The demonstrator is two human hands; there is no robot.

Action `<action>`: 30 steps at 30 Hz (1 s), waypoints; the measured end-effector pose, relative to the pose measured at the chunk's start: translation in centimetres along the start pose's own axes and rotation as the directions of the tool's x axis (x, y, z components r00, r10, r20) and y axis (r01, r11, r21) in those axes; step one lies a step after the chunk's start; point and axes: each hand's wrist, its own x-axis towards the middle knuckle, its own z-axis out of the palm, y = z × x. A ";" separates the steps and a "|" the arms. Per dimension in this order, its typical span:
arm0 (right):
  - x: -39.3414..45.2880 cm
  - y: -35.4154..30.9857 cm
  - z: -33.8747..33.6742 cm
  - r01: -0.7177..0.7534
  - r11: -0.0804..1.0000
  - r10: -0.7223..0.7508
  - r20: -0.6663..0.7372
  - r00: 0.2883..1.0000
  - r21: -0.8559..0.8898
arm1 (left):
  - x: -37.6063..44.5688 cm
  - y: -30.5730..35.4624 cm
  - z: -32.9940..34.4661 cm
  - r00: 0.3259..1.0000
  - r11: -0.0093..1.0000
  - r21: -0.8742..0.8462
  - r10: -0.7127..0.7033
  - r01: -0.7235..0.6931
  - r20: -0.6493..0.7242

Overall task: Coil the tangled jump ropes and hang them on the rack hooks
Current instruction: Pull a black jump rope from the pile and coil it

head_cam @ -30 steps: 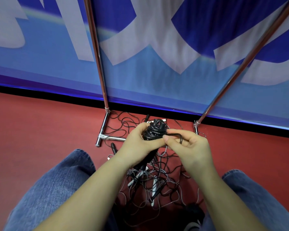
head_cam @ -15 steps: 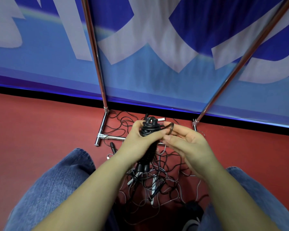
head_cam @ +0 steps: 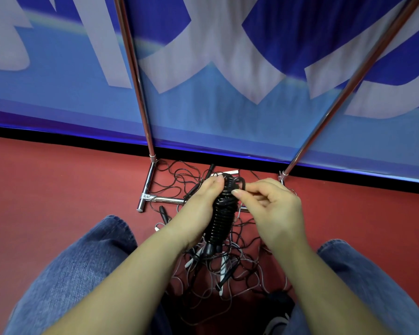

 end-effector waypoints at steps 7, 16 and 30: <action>0.0 -1.1 0.0 -0.253 0.908 0.187 0.217 0.958 0.333 | 1.4 0.8 -0.2 0.994 0.965 0.260 -0.007 0.037 -0.113; -0.4 0.1 2.5 -0.519 0.801 0.483 0.188 0.855 0.298 | -3.5 1.2 0.8 0.935 0.729 0.629 0.355 -0.270 -0.011; -0.3 0.5 2.5 -0.329 0.917 0.310 0.115 0.944 0.224 | -3.0 1.1 0.3 0.918 0.747 0.630 0.373 -0.213 -0.132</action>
